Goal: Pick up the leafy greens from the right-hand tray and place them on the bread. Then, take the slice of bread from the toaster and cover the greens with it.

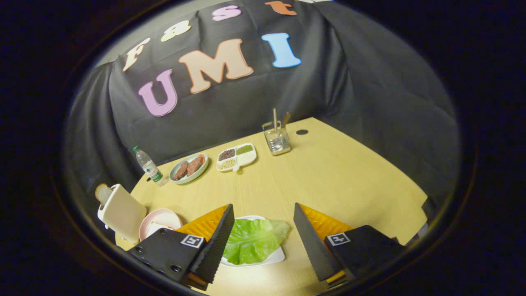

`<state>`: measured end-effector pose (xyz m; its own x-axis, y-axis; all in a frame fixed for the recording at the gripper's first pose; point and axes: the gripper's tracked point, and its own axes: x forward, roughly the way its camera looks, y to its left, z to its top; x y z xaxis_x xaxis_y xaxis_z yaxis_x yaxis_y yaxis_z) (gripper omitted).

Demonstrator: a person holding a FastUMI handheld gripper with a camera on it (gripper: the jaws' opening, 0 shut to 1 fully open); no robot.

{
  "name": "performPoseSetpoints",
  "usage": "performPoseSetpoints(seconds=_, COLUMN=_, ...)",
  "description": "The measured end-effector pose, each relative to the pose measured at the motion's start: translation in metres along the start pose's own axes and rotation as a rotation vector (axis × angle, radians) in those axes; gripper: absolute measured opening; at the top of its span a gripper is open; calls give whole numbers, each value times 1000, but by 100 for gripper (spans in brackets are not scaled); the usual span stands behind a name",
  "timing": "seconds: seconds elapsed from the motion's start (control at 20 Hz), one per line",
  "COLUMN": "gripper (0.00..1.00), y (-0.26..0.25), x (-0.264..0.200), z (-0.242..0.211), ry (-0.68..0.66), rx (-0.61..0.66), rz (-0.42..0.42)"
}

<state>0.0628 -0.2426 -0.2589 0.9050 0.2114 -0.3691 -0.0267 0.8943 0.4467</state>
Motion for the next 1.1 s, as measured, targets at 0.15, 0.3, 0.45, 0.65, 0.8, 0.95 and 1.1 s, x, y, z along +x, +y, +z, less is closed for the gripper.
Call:
performPoseSetpoints(seconds=0.15, gripper=92, y=-8, x=20, z=-21, ry=43, rx=72, rz=18)
performPoseSetpoints(seconds=0.3, gripper=89, y=-14, x=34, z=-42, ry=88, rx=104, rz=13)
performPoseSetpoints(seconds=0.45, gripper=79, y=-15, x=44, z=-59, ry=138, rx=128, rz=17)
performPoseSetpoints(seconds=0.65, gripper=67, y=-12, x=57, z=-67, ry=166, rx=140, rz=30)
performPoseSetpoints(seconds=0.8, gripper=57, y=-12, x=63, z=-72, ry=184, rx=148, rz=39)
performPoseSetpoints(seconds=0.95, gripper=44, y=-15, x=68, z=-69, ry=175, rx=173, rz=46)
performPoseSetpoints(seconds=1.1, gripper=30, y=-13, x=64, z=-67, ry=183, rx=188, rz=77)
